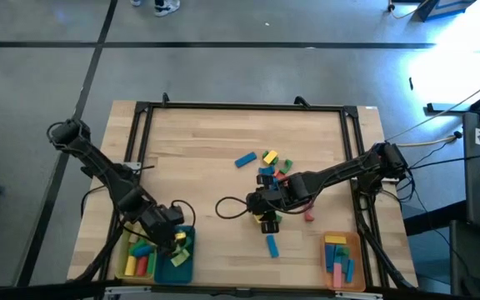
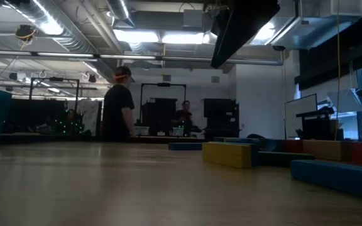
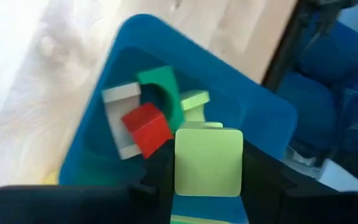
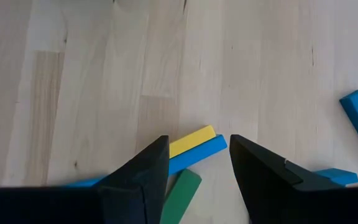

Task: Sort blocks by size
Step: Put the light green arch block into the blue bin, then put the red arch block into the blue bin

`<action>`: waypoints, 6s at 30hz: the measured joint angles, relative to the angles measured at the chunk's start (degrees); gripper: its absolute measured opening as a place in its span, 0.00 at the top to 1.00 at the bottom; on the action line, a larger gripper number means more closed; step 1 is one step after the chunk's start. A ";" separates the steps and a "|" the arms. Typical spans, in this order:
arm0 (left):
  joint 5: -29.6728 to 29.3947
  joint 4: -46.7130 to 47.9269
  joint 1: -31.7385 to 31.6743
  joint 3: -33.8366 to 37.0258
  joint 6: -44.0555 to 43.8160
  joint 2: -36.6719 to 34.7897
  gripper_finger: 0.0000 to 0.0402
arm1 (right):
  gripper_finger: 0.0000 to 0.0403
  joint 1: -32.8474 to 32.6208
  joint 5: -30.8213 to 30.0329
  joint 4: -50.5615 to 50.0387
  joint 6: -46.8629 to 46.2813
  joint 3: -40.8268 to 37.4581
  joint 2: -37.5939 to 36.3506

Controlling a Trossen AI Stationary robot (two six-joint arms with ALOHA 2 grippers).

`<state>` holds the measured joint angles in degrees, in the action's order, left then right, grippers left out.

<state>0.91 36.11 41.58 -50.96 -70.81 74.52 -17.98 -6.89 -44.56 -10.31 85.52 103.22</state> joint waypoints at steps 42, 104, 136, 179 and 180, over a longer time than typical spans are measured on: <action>-6.22 -6.66 -4.31 -0.44 5.50 -4.49 0.47 | 0.57 0.00 0.89 -15.61 0.26 0.00 -2.79; -14.92 -43.33 -30.99 -0.39 44.22 18.38 0.47 | 0.57 -12.79 -0.56 1.20 -80.04 -37.51 -17.81; -14.95 -43.22 -28.04 -0.39 44.20 18.36 0.47 | 0.57 -12.78 -0.05 -4.93 -81.03 -34.56 -16.14; -29.06 -14.46 -27.37 -0.48 47.57 -5.04 0.47 | 0.89 -8.64 -9.74 47.21 -22.75 -21.66 -7.16; -29.49 -13.79 -27.39 -0.48 47.22 -6.51 0.47 | 0.89 -7.81 -8.66 53.11 -19.36 -21.64 -6.05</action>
<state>-28.59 22.31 14.19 -51.44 -23.59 68.02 -25.78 -15.54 8.55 -29.67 63.88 97.17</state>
